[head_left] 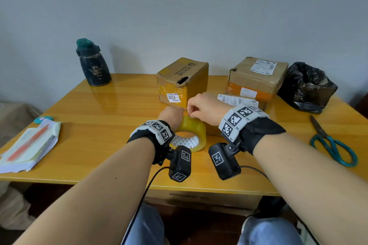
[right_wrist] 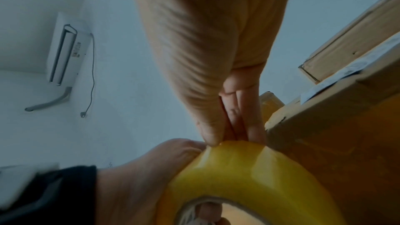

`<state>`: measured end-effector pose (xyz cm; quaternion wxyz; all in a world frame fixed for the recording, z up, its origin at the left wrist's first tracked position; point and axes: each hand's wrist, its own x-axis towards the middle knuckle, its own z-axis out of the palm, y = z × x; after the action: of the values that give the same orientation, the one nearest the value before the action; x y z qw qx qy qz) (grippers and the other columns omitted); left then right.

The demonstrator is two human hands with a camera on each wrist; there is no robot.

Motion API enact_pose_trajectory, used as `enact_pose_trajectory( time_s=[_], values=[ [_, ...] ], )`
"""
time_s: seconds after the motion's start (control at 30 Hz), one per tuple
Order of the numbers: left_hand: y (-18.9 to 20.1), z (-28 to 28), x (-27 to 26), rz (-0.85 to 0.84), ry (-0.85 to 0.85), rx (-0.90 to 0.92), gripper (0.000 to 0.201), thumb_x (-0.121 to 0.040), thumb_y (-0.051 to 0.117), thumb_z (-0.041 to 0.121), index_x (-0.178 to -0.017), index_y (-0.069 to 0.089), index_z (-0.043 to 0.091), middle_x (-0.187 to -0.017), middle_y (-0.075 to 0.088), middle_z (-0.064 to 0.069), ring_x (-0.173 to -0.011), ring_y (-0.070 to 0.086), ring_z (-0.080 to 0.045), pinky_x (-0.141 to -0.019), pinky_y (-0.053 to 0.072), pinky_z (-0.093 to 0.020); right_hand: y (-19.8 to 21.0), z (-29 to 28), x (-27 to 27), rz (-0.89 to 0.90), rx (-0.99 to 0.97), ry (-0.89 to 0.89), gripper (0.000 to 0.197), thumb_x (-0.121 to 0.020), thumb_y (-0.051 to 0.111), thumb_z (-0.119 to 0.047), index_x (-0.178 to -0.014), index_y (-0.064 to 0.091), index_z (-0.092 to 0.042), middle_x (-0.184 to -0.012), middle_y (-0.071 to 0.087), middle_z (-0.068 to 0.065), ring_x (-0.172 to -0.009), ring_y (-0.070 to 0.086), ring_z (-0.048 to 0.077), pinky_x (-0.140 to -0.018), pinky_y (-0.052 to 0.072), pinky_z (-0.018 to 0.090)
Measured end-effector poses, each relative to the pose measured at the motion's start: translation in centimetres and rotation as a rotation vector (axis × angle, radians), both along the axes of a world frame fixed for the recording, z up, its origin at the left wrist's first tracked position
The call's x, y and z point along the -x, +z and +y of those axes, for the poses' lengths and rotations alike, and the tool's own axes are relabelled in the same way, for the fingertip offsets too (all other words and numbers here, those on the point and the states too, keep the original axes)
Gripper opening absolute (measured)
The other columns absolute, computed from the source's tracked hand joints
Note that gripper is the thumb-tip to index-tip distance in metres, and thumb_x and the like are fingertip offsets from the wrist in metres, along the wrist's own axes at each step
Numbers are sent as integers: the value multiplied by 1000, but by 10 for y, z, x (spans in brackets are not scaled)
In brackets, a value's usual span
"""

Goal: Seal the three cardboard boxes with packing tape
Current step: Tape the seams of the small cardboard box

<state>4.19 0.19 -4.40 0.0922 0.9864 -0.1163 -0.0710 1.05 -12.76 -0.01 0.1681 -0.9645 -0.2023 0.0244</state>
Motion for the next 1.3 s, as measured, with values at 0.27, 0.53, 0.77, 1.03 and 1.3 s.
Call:
enact_pose_trajectory(
  time_s=[0.27, 0.53, 0.77, 1.03, 1.3],
  values=[
    [0, 0, -1, -4, 0, -50, 35, -103, 26, 7, -129, 48, -1, -125, 54, -22, -117, 52, -33, -94, 44, -37, -12, 3, 4, -15, 81, -2, 14, -97, 41, -2, -89, 44, -13, -78, 45, -1, -73, 44, 19, -53, 29, 22],
    [-6, -1, -7, -26, 3, -92, 35, -102, 26, 5, -127, 49, -1, -125, 55, -21, -114, 53, -32, -92, 44, -34, -22, -1, 17, -258, 163, 40, 22, -94, 39, 5, -86, 35, -15, -92, 33, -1, -59, 22, 3, -49, 22, 24],
    [-5, 0, -7, -12, 35, -30, 36, -102, 25, 4, -128, 49, -2, -125, 55, -21, -115, 53, -32, -93, 44, -35, -31, -3, 19, -379, 125, 73, 18, -94, 39, 7, -90, 44, -10, -89, 32, -1, -57, 18, 2, -46, 16, 24],
    [-1, 0, -4, 21, 85, 32, 34, -102, 25, 4, -128, 46, -4, -126, 54, -22, -116, 53, -32, -95, 44, -35, -36, -1, 11, -396, -14, 90, 14, -95, 45, 0, -103, 52, -9, -97, 55, 6, -77, 47, 17, -61, 47, 38],
    [-4, 3, -6, 75, 144, 140, 36, -102, 26, 8, -127, 49, -2, -128, 54, -21, -117, 52, -32, -96, 43, -36, -36, 1, 9, -396, -12, 94, 16, -93, 51, 1, -94, 68, 0, -96, 57, 13, -85, 54, 23, -67, 48, 38]
  ],
)
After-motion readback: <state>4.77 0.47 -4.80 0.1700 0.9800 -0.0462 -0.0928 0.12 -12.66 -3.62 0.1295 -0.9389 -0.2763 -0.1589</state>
